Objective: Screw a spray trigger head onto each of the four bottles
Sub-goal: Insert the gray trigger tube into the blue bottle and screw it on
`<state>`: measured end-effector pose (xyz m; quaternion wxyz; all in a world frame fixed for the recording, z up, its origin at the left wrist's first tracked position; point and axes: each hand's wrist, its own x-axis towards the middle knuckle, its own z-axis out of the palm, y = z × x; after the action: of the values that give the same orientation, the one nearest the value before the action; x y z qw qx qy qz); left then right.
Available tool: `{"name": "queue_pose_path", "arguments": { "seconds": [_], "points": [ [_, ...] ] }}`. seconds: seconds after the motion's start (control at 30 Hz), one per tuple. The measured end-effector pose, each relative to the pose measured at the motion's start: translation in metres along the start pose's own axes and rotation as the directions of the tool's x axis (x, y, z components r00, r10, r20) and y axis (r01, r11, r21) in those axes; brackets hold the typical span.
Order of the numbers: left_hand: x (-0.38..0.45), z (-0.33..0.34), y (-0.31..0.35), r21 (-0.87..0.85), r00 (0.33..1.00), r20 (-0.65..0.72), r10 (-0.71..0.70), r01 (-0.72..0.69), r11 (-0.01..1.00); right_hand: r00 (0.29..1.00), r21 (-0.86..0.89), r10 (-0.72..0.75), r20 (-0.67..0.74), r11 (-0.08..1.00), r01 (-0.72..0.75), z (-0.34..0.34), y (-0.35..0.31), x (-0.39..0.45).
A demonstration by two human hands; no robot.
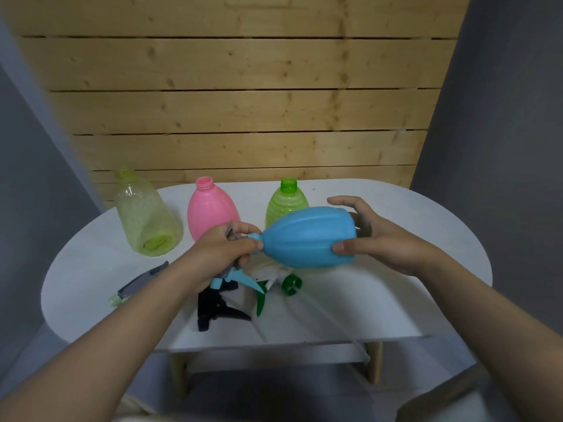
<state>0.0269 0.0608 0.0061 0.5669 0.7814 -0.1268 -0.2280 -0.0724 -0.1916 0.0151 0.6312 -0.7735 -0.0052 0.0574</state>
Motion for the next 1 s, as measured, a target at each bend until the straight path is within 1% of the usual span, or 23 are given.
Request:
{"name": "queue_pose_path", "arguments": {
  "seconds": [0.13,0.23,0.33,0.43,0.53,0.57,0.6,0.67,0.73,0.83,0.9,1.0],
  "points": [
    [-0.008,-0.002,0.002,0.028,0.995,0.045,0.094,-0.096,0.995,0.997,0.014,0.015,-0.075,1.000,-0.014,0.005,-0.003,-0.001],
    [-0.012,-0.002,0.002,0.052,0.986,0.081,0.148,-0.153,0.987,0.988,-0.091,0.065,-0.138,0.993,-0.078,0.012,-0.008,-0.004],
    [-0.014,-0.001,-0.001,0.127,0.988,0.063,0.139,-0.146,0.981,0.988,-0.131,0.096,-0.119,0.985,-0.112,0.017,-0.009,-0.005],
    [-0.012,-0.001,-0.002,0.117,0.992,0.022,0.123,-0.124,0.985,0.992,-0.061,0.075,-0.104,0.995,-0.081,0.019,-0.008,-0.004],
    [-0.008,-0.006,-0.002,0.086,0.994,-0.022,0.106,-0.104,0.991,0.994,0.040,0.104,0.020,0.994,-0.105,0.016,-0.005,-0.002],
    [-0.008,-0.007,-0.001,0.085,0.995,-0.037,0.097,-0.094,0.992,0.993,0.081,0.104,0.050,0.991,-0.108,0.014,-0.003,-0.001],
    [-0.008,-0.008,-0.001,0.082,0.995,-0.049,0.092,-0.087,0.993,0.994,0.113,0.093,0.049,0.989,-0.098,0.011,-0.002,-0.001],
    [-0.009,-0.008,0.001,0.074,0.993,-0.063,0.101,-0.096,0.993,0.998,0.101,0.057,-0.014,0.993,-0.055,0.006,-0.003,-0.001],
    [-0.009,-0.008,0.002,0.071,0.989,-0.078,0.124,-0.119,0.990,0.996,0.018,0.038,-0.084,0.999,-0.036,0.005,-0.007,-0.003],
    [-0.011,-0.007,0.003,0.077,0.982,-0.078,0.174,-0.168,0.983,0.988,-0.106,0.060,-0.141,0.992,-0.075,0.013,-0.008,-0.006],
    [-0.012,-0.005,0.003,0.097,0.980,-0.071,0.186,-0.179,0.979,0.984,-0.121,0.082,-0.161,0.987,-0.102,0.017,-0.006,-0.006],
    [-0.012,-0.004,0.004,0.072,0.981,-0.073,0.182,-0.176,0.982,0.982,-0.074,0.025,-0.189,0.996,-0.040,0.019,-0.006,-0.006]
  ]
}}
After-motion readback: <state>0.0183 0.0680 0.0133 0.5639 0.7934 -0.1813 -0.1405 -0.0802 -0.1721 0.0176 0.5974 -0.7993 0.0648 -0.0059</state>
